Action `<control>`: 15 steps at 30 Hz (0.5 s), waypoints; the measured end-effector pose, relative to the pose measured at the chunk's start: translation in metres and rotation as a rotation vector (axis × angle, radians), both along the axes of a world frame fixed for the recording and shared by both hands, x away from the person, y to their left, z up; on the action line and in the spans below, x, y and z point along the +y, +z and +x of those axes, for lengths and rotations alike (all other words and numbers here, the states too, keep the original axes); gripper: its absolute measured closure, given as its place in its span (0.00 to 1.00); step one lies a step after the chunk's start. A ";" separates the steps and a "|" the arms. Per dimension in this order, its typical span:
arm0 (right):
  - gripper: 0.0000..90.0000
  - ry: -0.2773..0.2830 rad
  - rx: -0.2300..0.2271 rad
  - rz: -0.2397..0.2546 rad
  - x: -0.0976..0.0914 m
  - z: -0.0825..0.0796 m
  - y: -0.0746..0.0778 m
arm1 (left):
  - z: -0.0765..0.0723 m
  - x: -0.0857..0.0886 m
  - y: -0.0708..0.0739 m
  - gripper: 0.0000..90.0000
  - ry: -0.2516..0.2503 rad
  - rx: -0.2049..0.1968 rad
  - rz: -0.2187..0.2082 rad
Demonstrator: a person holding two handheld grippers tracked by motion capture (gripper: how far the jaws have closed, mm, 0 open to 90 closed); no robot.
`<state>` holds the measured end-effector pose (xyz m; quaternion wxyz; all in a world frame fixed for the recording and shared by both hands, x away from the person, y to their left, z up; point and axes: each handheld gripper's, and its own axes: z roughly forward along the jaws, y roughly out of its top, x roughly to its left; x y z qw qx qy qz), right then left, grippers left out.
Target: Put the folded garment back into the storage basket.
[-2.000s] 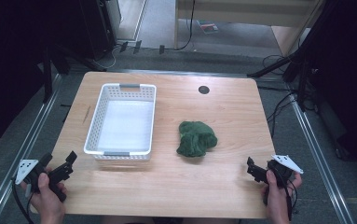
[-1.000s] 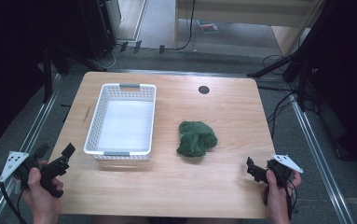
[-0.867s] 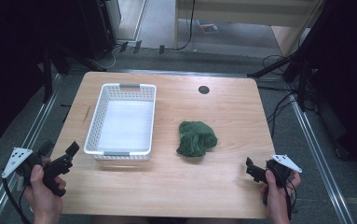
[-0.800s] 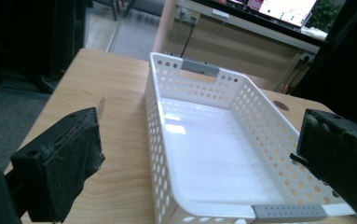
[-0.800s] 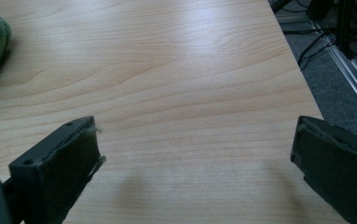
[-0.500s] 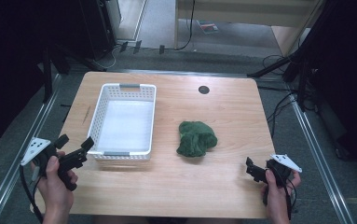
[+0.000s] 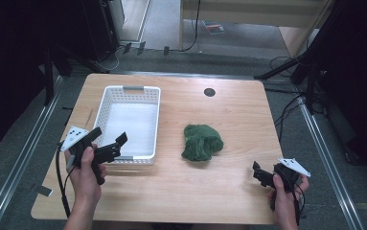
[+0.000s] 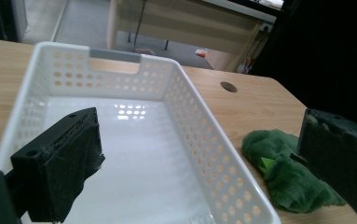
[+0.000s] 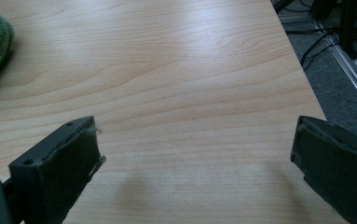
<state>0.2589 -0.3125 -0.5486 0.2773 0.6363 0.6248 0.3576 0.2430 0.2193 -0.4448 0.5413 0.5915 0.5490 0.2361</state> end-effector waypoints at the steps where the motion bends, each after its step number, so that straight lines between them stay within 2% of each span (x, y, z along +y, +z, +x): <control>1: 0.01 0.000 0.000 0.001 0.000 0.000 0.000 | 0.001 -0.004 0.000 0.00 -0.007 0.005 -0.001; 8: 0.01 0.002 0.000 0.000 0.000 0.000 0.000 | 0.011 -0.028 -0.001 0.00 -0.056 0.022 -0.008; 15: 0.01 0.004 0.000 -0.001 0.000 0.000 0.000 | 0.021 -0.051 -0.001 0.00 -0.094 0.040 0.006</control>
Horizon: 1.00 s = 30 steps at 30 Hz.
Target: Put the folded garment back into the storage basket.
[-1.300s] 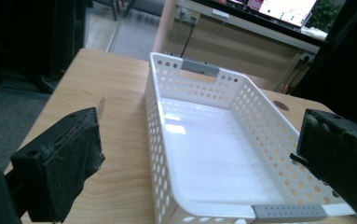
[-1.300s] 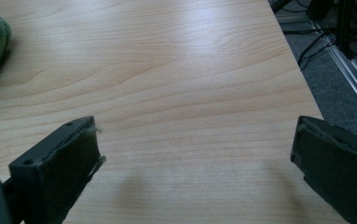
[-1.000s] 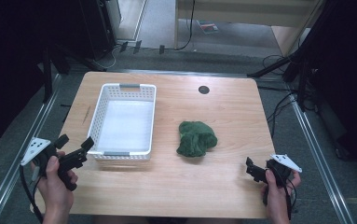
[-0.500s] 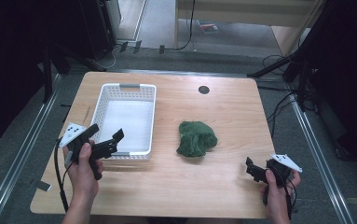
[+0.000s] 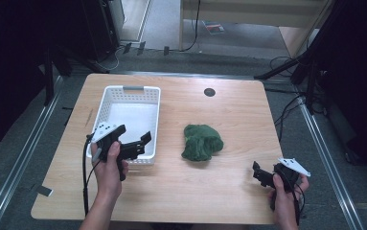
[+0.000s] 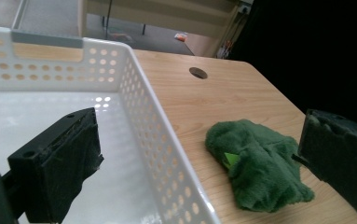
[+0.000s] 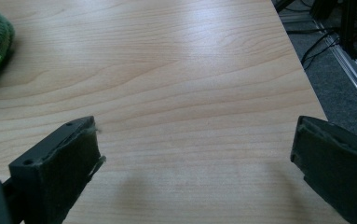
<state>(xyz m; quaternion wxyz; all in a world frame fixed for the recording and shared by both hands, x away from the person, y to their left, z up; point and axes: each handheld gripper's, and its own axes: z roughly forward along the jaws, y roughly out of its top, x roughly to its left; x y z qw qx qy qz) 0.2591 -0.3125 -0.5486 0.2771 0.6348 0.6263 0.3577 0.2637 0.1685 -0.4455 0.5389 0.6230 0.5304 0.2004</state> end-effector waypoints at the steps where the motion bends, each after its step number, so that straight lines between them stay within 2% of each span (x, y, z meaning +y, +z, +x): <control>1: 0.01 0.000 0.001 0.001 0.000 0.000 0.000 | 0.001 -0.004 0.000 0.00 -0.007 -0.001 0.000; 11: 0.01 0.001 -0.001 0.004 0.000 0.000 0.000 | 0.016 -0.036 -0.004 0.00 -0.043 0.028 0.027; 17: 0.01 -0.004 0.001 0.009 0.000 0.000 0.000 | 0.019 -0.049 -0.007 0.00 -0.056 0.049 0.041; 23: 0.01 -0.002 0.004 0.008 0.000 0.000 0.000 | 0.024 -0.075 -0.009 0.00 -0.073 0.071 0.062; 27: 0.01 0.008 0.007 0.017 -0.001 0.001 0.000 | 0.029 -0.094 -0.012 0.00 -0.095 0.086 0.097; 30: 0.01 0.008 0.006 0.019 -0.001 0.002 0.000 | 0.033 -0.106 -0.016 0.00 -0.102 0.091 0.108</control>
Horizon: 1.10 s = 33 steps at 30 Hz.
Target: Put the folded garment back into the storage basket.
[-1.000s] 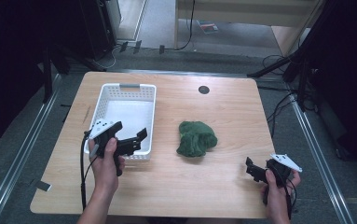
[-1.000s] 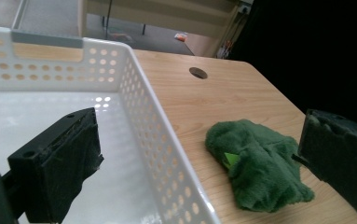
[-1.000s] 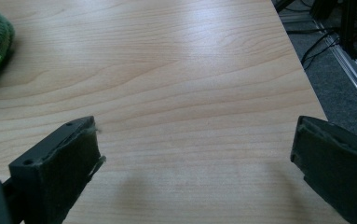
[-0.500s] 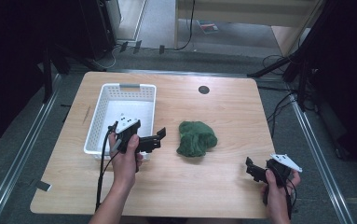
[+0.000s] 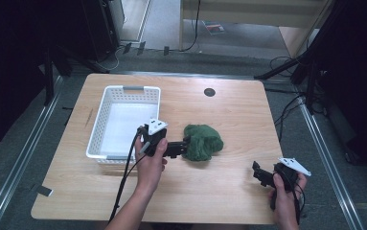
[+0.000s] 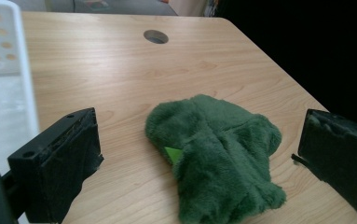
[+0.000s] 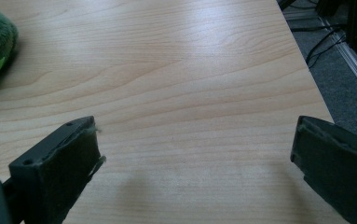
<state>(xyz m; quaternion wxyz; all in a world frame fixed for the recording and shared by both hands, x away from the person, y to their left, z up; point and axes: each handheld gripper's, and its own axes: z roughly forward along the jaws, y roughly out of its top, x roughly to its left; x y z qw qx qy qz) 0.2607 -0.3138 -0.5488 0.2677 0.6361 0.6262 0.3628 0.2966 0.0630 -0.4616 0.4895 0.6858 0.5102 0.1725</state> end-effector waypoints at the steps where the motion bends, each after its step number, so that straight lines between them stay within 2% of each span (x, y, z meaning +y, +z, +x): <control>1: 0.01 0.000 0.000 0.000 0.000 0.000 0.000 | 0.001 -0.003 -0.001 0.00 -0.001 0.000 0.001; 8: 0.01 0.003 0.000 -0.002 0.001 0.000 0.000 | 0.005 -0.028 -0.014 0.00 -0.012 0.033 0.024; 9: 0.01 0.003 0.001 -0.001 0.001 0.000 0.000 | 0.007 -0.033 -0.016 0.00 -0.021 0.043 0.043; 12: 0.01 0.002 0.002 0.000 0.000 0.000 0.000 | 0.008 -0.039 -0.019 0.00 -0.028 0.050 0.056; 15: 0.01 0.001 0.003 -0.003 0.001 0.000 0.000 | 0.012 -0.051 -0.028 0.00 -0.041 0.078 0.092; 27: 0.01 0.002 0.006 0.004 0.001 0.001 0.000 | 0.025 -0.072 -0.050 0.00 -0.040 0.158 0.153; 29: 0.01 0.000 0.009 0.006 0.001 0.001 0.000 | 0.026 -0.074 -0.051 0.00 -0.039 0.160 0.152; 33: 0.01 0.002 0.009 0.002 0.001 0.001 0.000 | 0.028 -0.079 -0.056 0.00 -0.035 0.162 0.181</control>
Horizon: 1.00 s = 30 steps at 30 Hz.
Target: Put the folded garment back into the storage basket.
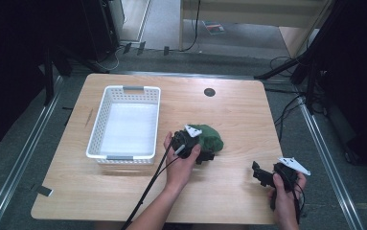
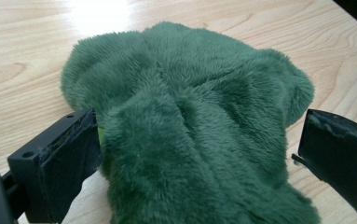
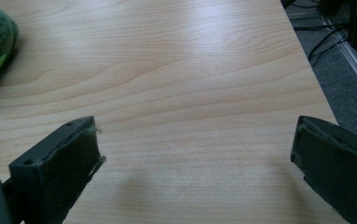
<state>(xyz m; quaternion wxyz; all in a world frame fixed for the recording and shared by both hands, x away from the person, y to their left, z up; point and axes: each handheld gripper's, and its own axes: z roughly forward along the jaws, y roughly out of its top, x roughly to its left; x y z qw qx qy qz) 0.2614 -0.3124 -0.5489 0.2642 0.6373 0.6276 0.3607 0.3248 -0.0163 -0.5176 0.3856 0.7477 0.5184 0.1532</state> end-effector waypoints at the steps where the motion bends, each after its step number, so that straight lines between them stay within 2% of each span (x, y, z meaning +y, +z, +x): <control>1: 0.01 0.000 0.000 0.000 0.000 0.000 0.000 | 0.001 -0.001 -0.002 0.00 0.004 0.003 0.012; 4: 0.01 -0.001 0.002 0.002 0.000 0.000 0.000 | 0.004 -0.005 -0.007 0.00 0.011 0.020 0.027; 7: 0.01 0.002 0.003 0.000 0.000 0.000 0.000 | 0.005 -0.008 -0.013 0.00 0.011 0.030 0.069; 19: 0.01 0.001 -0.002 0.002 -0.001 0.000 0.000 | 0.011 -0.012 -0.023 0.00 0.037 0.072 0.070; 21: 0.01 0.001 -0.001 0.002 -0.001 0.000 0.000 | 0.011 -0.014 -0.025 0.00 0.045 0.071 0.079; 23: 0.01 0.001 -0.001 0.002 -0.001 0.000 0.000 | 0.011 -0.015 -0.026 0.00 0.040 0.073 0.099; 30: 0.01 0.003 0.000 0.002 -0.001 0.000 0.000 | 0.010 -0.015 -0.027 0.00 0.025 0.060 0.127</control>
